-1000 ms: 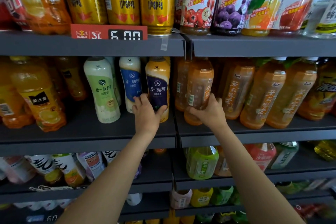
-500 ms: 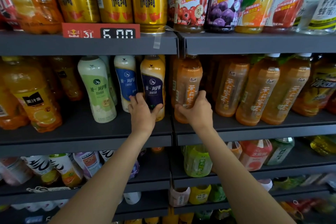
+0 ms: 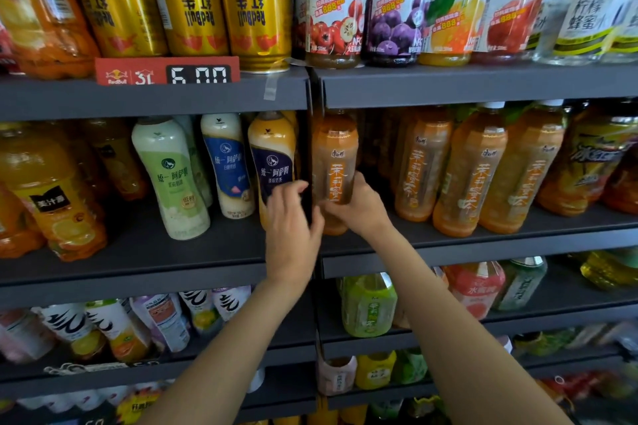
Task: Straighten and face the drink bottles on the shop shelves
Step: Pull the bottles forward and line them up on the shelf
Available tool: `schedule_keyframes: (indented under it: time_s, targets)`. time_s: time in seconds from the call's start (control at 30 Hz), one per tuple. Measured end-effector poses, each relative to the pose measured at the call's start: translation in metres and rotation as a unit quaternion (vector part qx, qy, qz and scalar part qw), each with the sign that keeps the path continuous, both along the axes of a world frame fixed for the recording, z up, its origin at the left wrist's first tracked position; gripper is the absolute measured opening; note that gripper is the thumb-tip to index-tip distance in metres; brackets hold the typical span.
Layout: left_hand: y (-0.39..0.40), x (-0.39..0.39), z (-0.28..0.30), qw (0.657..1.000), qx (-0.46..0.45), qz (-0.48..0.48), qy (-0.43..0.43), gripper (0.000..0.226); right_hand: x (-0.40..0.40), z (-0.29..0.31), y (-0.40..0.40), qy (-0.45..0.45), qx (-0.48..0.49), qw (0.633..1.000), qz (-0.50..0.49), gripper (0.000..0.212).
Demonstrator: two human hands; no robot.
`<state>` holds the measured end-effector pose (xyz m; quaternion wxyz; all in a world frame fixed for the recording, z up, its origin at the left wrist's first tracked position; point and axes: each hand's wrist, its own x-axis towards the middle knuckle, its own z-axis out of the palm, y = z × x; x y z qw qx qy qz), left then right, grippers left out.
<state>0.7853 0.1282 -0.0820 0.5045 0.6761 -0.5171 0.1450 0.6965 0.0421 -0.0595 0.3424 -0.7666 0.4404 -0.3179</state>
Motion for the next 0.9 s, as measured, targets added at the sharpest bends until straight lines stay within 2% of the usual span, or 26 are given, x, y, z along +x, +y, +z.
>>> schedule_keyframes:
  time_s: [0.1,0.23,0.3,0.37,0.47,0.5,0.57,0.63,0.7,0.8,0.9]
  targets:
    - [-0.010,-0.011,0.006,0.999,0.016,-0.024,0.014,0.040,0.005,-0.002,0.000,0.003,0.001,1.000,-0.002,0.049]
    - [-0.012,-0.014,0.009,0.999,-0.001,-0.032,0.004,0.035,-0.013,0.006,0.001,-0.010,-0.028,0.999,-0.013,0.060]
    - [-0.012,-0.020,0.009,0.999,-0.008,-0.038,-0.005,0.033,-0.036,0.013,0.006,-0.051,-0.114,0.988,-0.093,0.056]
    - [-0.015,-0.031,0.010,0.999,-0.014,-0.041,-0.007,0.033,-0.063,0.024,0.013,-0.106,-0.194,0.952,-0.211,0.047]
    - [-0.025,-0.046,0.014,0.998,-0.036,-0.011,0.046,0.034,-0.100,0.038,0.007,-0.138,-0.215,0.902,-0.349,0.054]
    - [-0.029,-0.050,0.016,0.995,-0.046,0.000,0.084,0.035,-0.110,0.037,0.001,-0.120,-0.202,0.904,-0.357,0.060]
    - [-0.034,-0.058,0.018,0.991,-0.052,0.015,0.122,0.038,-0.124,0.028,-0.011,-0.060,-0.152,0.932,-0.325,0.069]
    - [-0.037,-0.063,0.017,0.993,-0.042,0.023,0.110,0.041,-0.133,0.016,-0.023,-0.006,-0.096,0.952,-0.290,0.068]
    - [-0.037,-0.064,0.015,0.992,-0.048,0.034,0.112,0.041,-0.137,0.012,-0.026,0.012,-0.060,0.955,-0.289,0.062]
    - [-0.034,-0.056,0.012,0.987,-0.062,0.060,0.138,0.041,-0.139,0.008,-0.020,0.012,-0.082,0.954,-0.288,0.060]
    - [-0.034,-0.046,0.005,0.985,-0.011,0.055,0.166,0.056,-0.126,0.000,-0.003,-0.011,-0.131,0.962,-0.241,0.060]
